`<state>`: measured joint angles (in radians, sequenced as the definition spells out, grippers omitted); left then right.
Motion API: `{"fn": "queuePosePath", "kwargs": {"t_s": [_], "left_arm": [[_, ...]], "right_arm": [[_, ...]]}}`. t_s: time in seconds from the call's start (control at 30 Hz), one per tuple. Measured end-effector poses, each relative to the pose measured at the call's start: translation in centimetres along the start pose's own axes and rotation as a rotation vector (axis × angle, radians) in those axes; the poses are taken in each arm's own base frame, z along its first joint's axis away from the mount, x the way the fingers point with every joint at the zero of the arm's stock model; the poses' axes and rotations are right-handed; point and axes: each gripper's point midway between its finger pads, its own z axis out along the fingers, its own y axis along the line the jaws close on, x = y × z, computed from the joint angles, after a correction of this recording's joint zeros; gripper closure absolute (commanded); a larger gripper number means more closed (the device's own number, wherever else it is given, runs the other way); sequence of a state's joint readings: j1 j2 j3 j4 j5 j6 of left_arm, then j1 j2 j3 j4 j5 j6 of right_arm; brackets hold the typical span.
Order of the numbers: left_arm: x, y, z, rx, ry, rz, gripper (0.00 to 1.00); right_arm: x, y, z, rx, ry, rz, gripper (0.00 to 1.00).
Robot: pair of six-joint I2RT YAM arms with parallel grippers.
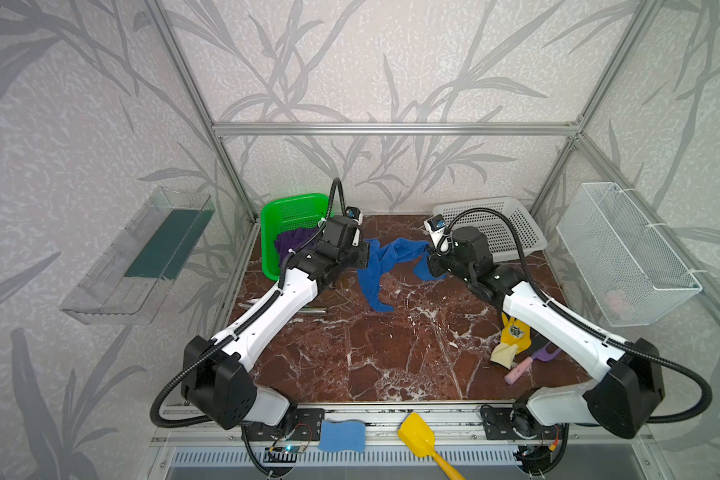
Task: Fold and stack the towels
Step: 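Grasp the towel corner with the right gripper and pull it away from the left gripper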
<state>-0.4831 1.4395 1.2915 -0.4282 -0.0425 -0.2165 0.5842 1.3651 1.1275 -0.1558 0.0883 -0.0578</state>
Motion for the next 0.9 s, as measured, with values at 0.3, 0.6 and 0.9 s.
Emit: {"fn": "queuePosePath", "kwargs": {"t_s": [0.3, 0.6, 0.9], "left_arm": [[7.9, 1.7, 3.5, -0.065, 0.204, 0.023, 1.0], [8.8, 3.0, 4.8, -0.144, 0.225, 0.036, 0.81], [8.6, 3.4, 5.4, -0.173, 0.214, 0.03, 0.44]], "right_arm": [[11.6, 2.7, 0.3, -0.12, 0.278, -0.006, 1.0], [14.8, 10.7, 0.6, -0.38, 0.344, -0.023, 1.0], [14.9, 16.9, 4.6, -0.597, 0.383, 0.077, 0.9]]}}
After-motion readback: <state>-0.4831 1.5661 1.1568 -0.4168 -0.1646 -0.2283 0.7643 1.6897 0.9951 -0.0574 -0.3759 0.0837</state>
